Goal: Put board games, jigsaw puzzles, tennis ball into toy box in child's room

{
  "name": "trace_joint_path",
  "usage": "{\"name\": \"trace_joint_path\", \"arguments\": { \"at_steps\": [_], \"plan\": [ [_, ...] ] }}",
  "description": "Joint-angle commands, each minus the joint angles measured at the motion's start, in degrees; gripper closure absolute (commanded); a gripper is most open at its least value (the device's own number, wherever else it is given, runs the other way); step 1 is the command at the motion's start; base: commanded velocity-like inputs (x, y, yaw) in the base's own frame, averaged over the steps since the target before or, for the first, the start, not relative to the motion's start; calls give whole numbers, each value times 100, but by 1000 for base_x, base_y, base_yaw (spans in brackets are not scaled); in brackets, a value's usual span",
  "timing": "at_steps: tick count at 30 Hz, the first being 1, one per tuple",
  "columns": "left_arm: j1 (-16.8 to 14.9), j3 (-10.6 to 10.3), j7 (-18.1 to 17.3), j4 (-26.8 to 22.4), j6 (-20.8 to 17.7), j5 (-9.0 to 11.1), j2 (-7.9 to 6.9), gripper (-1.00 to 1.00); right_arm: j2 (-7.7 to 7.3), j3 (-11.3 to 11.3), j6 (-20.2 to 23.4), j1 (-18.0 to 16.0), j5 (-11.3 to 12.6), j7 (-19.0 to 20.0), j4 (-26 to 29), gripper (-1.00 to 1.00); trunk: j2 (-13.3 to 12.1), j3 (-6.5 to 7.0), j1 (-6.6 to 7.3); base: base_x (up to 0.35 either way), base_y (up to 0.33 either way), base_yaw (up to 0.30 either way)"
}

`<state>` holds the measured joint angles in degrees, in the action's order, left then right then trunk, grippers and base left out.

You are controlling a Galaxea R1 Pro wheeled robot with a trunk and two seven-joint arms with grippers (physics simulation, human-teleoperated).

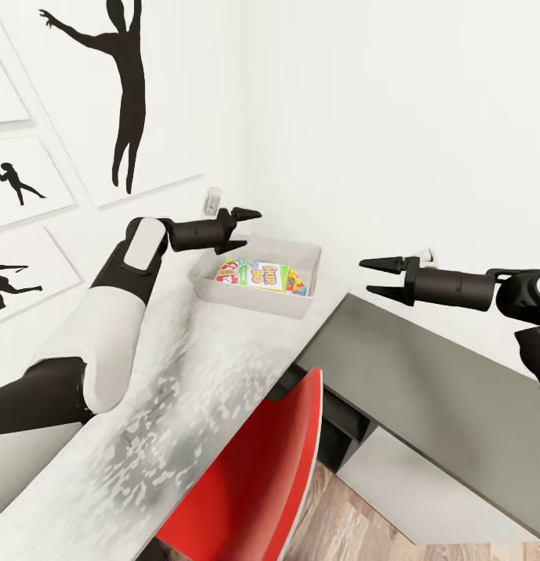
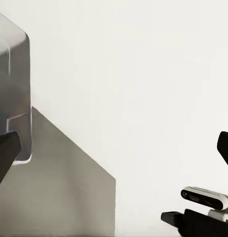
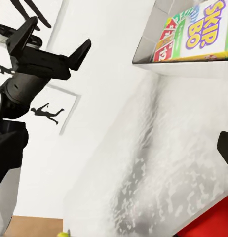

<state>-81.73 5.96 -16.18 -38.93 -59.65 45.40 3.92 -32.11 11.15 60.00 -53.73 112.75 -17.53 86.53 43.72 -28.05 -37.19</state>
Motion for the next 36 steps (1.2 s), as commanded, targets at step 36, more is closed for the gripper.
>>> {"name": "trace_joint_path", "arguments": {
  "at_steps": [36],
  "plan": [
    [1875,-2263,-4616,-1238,-35,-50,-875,-100,-120,1,0,1145,84,1050,304,-100,6,182,-1,0,0,-32]
  ]
}}
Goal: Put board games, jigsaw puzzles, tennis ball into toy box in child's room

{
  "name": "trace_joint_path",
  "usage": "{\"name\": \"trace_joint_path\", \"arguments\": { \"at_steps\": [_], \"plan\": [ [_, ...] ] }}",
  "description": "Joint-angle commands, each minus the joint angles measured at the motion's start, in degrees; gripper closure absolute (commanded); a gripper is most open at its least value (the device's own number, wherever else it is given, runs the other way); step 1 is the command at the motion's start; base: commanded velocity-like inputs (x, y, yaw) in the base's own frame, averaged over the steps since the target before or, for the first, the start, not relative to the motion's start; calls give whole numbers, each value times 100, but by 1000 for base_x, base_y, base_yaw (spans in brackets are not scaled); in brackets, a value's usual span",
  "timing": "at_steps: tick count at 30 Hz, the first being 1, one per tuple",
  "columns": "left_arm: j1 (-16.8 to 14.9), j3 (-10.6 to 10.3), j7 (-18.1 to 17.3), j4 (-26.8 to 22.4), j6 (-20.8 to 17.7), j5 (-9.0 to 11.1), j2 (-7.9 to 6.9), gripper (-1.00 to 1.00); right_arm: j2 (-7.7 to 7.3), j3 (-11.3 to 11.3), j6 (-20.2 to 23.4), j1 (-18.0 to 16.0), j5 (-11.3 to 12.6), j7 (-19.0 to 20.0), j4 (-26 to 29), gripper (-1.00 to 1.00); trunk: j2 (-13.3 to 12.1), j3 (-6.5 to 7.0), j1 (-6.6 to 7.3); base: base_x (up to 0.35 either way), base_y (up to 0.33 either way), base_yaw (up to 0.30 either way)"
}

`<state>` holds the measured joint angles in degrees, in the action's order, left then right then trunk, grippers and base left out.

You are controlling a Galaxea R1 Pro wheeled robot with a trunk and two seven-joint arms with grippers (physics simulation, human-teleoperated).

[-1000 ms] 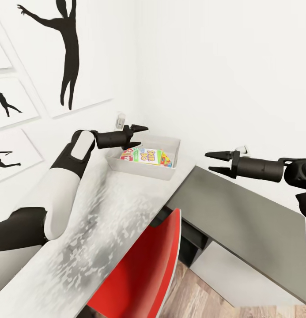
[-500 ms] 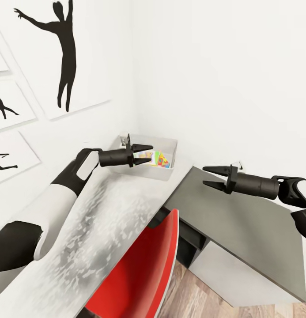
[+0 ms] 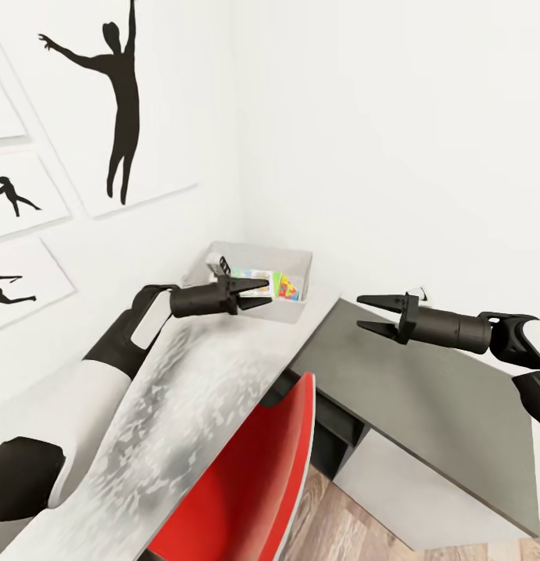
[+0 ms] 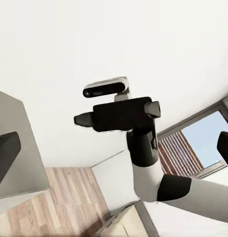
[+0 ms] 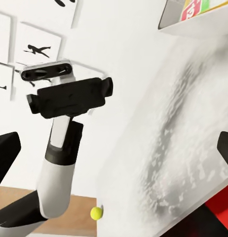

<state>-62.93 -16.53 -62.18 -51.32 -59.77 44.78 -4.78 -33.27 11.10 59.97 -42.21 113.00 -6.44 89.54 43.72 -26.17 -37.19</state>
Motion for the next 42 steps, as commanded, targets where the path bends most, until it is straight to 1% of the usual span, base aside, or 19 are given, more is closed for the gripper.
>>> {"name": "trace_joint_path", "arguments": {
  "at_steps": [1,3,5,6,9,13,15,22,31,37,40,42],
  "plan": [
    [75,-77,-18,-74,-23,10,-7,-100,-4,6,3,-6,58,-59,3,-100,6,3,-1,0,0,0],
    [291,-251,-20,-369,-23,6,-33,-100,-2,16,3,-6,53,-59,2,-100,6,22,-1,0,0,0],
    [545,-355,-21,-794,-23,7,-106,-100,18,20,3,-6,23,-59,2,-100,6,41,-1,0,0,0],
    [736,-390,-21,-1084,-23,18,-150,-100,43,22,3,-6,9,-59,2,-100,6,51,-1,0,0,0],
    [938,-413,-22,-1317,-23,16,-197,-100,86,14,3,-6,0,-64,2,-100,6,80,-1,0,0,0],
    [1240,-428,-22,-1494,-23,17,-343,-100,145,22,3,-6,-15,-74,0,-100,6,118,-1,0,0,0],
    [1302,-430,-22,-1517,-23,27,-369,-100,155,23,3,-6,-20,-76,0,-100,6,137,-1,0,0,0],
    [1348,-436,-22,-1674,-23,54,-388,-100,162,23,-2,-6,-24,-84,2,-100,6,204,-1,0,0,0],
    [1363,-446,-22,-1729,-23,56,-376,-100,163,23,-11,-6,-57,-91,-6,-100,6,290,-1,0,0,0],
    [1399,-531,-22,-1731,-23,55,-380,-100,164,27,-13,-6,-59,-94,-4,-100,6,347,-1,0,0,0],
    [1461,-544,-22,-1732,-23,52,-377,-100,166,32,-12,-3,-59,-98,0,-100,6,376,-1,0,0,0],
    [1560,-550,-22,-1741,-23,50,-377,-100,197,37,-12,10,-59,-101,1,-100,6,395,-1,0,0,0]
  ]
}}
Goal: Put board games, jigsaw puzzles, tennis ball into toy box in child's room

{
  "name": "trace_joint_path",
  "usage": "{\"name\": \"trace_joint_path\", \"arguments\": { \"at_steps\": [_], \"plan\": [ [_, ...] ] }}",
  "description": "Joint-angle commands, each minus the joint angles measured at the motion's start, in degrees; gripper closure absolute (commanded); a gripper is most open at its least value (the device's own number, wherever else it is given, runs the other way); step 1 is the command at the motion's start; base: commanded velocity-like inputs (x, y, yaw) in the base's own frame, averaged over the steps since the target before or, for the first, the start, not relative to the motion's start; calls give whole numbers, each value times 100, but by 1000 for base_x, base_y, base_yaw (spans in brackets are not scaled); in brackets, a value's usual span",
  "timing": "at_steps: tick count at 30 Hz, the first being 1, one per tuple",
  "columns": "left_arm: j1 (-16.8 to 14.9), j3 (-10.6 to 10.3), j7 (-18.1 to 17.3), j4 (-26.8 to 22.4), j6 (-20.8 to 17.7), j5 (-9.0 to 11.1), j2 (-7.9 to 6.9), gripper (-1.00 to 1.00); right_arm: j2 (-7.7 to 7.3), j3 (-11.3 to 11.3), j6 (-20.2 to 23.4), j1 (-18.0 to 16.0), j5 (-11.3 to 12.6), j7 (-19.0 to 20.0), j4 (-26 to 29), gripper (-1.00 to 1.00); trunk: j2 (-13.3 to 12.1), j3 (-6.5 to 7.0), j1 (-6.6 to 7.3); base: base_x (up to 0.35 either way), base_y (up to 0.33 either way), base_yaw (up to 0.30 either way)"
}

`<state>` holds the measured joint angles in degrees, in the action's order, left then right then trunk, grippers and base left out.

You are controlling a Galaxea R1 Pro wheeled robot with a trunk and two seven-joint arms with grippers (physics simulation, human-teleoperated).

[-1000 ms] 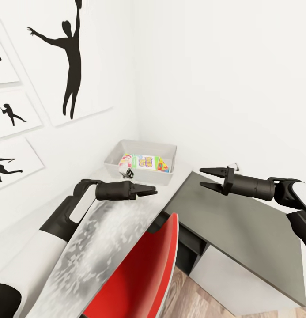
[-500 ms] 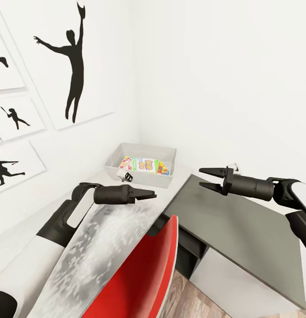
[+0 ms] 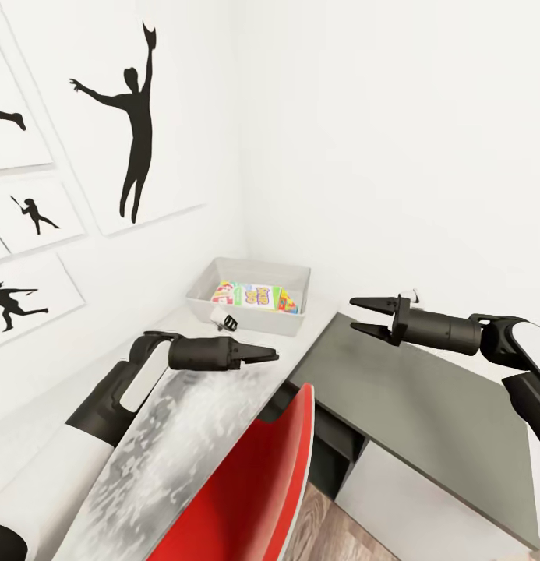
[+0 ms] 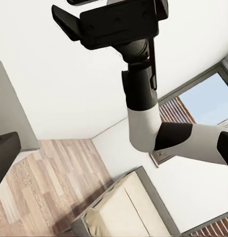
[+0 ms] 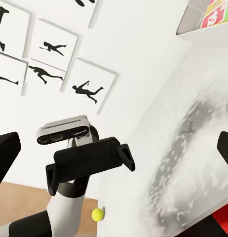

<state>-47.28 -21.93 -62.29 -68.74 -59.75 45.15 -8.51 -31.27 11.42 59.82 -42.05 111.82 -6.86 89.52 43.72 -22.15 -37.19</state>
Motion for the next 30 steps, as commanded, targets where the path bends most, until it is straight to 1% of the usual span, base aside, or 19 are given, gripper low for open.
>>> {"name": "trace_joint_path", "arguments": {
  "at_steps": [1,3,4,7,10,12,13,14,15,17,22,30],
  "plan": [
    [19,-10,-11,-6,-25,15,-6,-100,14,7,3,3,59,-61,3,-100,6,3,-1,0,0,0],
    [90,-12,-11,-77,-25,17,-8,-100,73,6,7,37,59,-65,3,-100,6,22,-1,0,0,0],
    [157,-12,-11,-215,-25,19,-5,-100,114,4,9,70,55,-70,4,-100,6,31,-1,0,0,0],
    [248,-13,-11,-482,-25,25,-6,-100,142,2,5,117,49,-76,4,-100,6,56,-1,0,0,0],
    [319,-13,-11,-629,-25,28,-8,-100,155,5,-5,141,-70,-86,2,-100,6,66,-1,0,0,0],
    [408,-13,-11,-699,-25,29,-10,-100,180,8,-10,148,-302,-92,-1,-100,6,69,-1,0,0,0],
    [425,-13,-11,-712,-25,29,-11,-100,198,8,-10,149,-370,-93,-2,-100,6,69,-1,0,0,0],
    [452,-13,-11,-735,-25,29,-16,-100,248,9,-8,151,-501,-92,0,-100,6,70,-1,0,0,0],
    [489,-13,-11,-764,-25,29,-22,-100,340,-2,-5,152,-649,-82,2,-100,6,70,-1,0,0,0],
    [543,-13,-11,-818,-25,29,-25,-100,426,-21,-1,153,-728,-81,0,-100,6,70,-1,0,0,0],
    [782,-1,-15,-1184,-25,35,-23,-100,515,-54,10,153,-798,-64,3,-100,6,71,-1,0,0,0],
    [831,40,-19,-1308,-25,45,-26,-100,531,-53,12,153,-796,-46,4,-100,6,93,-1,0,0,0]
  ]
}}
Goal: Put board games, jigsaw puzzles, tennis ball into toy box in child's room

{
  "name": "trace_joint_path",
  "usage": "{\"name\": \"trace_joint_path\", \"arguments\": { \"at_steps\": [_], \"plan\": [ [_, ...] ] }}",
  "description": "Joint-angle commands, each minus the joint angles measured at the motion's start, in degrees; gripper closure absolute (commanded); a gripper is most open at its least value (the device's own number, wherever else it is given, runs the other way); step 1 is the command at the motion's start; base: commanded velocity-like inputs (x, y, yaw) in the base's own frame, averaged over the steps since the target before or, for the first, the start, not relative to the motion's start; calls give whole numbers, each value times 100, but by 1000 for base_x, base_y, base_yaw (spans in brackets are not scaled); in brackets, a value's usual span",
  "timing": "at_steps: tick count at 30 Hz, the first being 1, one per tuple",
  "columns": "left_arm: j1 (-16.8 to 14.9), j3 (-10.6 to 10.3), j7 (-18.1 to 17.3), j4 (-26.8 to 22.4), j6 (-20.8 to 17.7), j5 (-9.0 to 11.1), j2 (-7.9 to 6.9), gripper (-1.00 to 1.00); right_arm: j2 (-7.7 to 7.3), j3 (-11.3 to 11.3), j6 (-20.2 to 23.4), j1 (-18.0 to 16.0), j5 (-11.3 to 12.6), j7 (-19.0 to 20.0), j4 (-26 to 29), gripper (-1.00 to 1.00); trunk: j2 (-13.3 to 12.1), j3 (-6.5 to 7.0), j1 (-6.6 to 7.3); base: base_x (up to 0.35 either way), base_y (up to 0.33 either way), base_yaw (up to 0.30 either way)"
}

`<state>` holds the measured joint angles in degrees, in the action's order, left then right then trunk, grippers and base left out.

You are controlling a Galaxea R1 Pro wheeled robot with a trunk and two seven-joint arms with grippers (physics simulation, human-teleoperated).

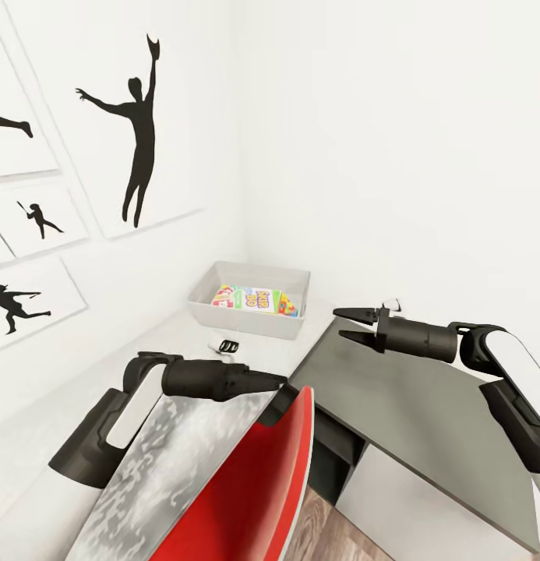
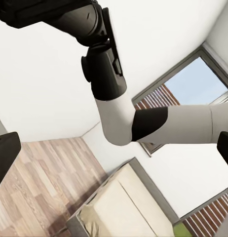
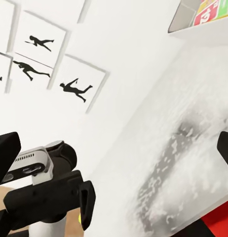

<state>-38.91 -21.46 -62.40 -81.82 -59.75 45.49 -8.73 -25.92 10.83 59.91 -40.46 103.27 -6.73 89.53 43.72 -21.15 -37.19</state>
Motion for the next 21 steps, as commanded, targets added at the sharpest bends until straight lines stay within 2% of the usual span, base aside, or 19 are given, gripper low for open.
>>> {"name": "trace_joint_path", "arguments": {
  "at_steps": [1,3,9,15,21],
  "plan": [
    [-5,-4,-9,-3,-25,11,-5,-100,5,9,3,-6,57,-58,3,-100,6,1,-1,0,0,0],
    [-3,5,-9,-7,-25,42,-6,-100,36,9,3,-6,54,-57,3,-100,6,18,-1,0,0,0],
    [-2,-8,-9,-9,-25,310,-6,-100,50,7,3,-6,53,-56,3,-100,6,73,-1,0,0,0],
    [-2,-42,-9,-6,-25,366,-6,-100,73,20,0,-6,53,-60,9,-100,6,129,-1,0,0,0],
    [-2,-14,-9,-1,-25,373,-16,-100,282,15,-11,-6,45,-57,11,-100,6,185,-1,0,0,0]
  ]
}}
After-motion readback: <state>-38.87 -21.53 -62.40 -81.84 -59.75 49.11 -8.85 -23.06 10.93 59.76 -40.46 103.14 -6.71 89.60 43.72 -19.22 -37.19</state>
